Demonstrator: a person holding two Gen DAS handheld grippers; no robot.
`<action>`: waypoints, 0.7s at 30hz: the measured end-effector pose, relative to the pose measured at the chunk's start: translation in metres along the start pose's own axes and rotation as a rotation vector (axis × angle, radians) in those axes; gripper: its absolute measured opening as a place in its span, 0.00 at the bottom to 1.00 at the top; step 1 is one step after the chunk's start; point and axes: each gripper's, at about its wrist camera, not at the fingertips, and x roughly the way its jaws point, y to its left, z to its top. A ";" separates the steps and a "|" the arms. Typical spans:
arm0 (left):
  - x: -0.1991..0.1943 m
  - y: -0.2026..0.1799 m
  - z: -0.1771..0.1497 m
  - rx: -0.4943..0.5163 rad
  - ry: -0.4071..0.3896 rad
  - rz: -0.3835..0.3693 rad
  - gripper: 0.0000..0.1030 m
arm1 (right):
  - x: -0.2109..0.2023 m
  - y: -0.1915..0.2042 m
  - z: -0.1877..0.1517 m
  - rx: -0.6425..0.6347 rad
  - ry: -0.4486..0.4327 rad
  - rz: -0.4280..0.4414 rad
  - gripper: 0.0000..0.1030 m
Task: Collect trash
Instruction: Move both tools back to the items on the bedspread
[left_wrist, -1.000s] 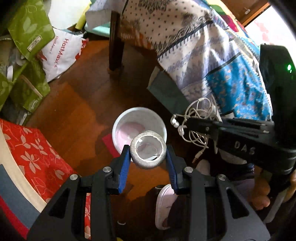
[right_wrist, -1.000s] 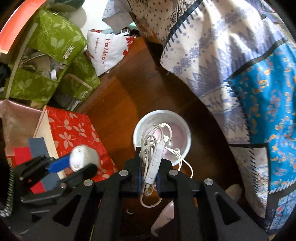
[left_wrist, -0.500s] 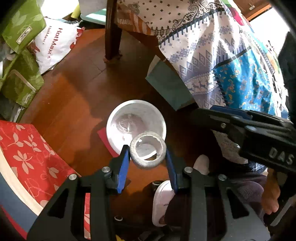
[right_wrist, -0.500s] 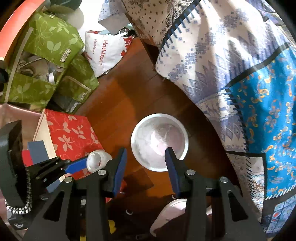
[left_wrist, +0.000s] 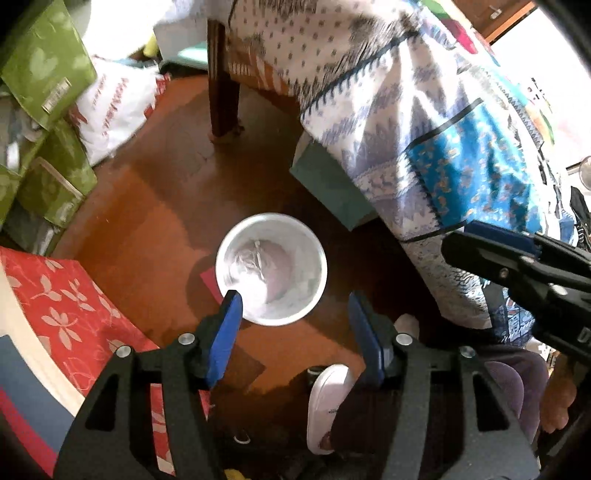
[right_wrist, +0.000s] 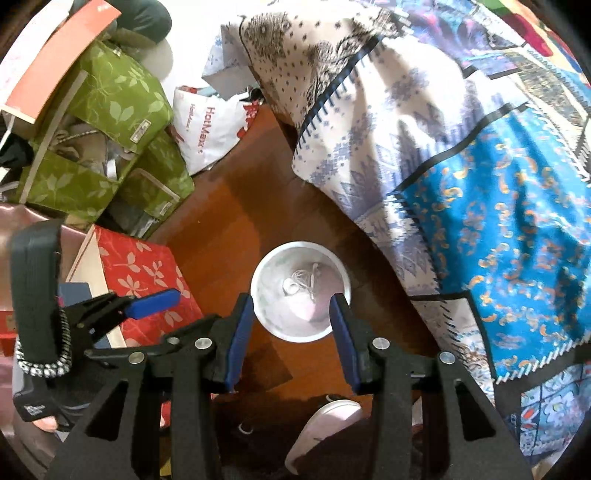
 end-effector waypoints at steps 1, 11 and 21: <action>-0.007 -0.002 -0.001 0.004 -0.018 0.003 0.57 | -0.006 0.000 -0.002 0.000 -0.012 -0.001 0.38; -0.101 -0.033 -0.015 0.057 -0.239 0.007 0.57 | -0.079 0.006 -0.023 -0.011 -0.168 0.001 0.38; -0.193 -0.088 -0.035 0.123 -0.493 -0.023 0.57 | -0.181 0.006 -0.061 -0.040 -0.430 -0.067 0.38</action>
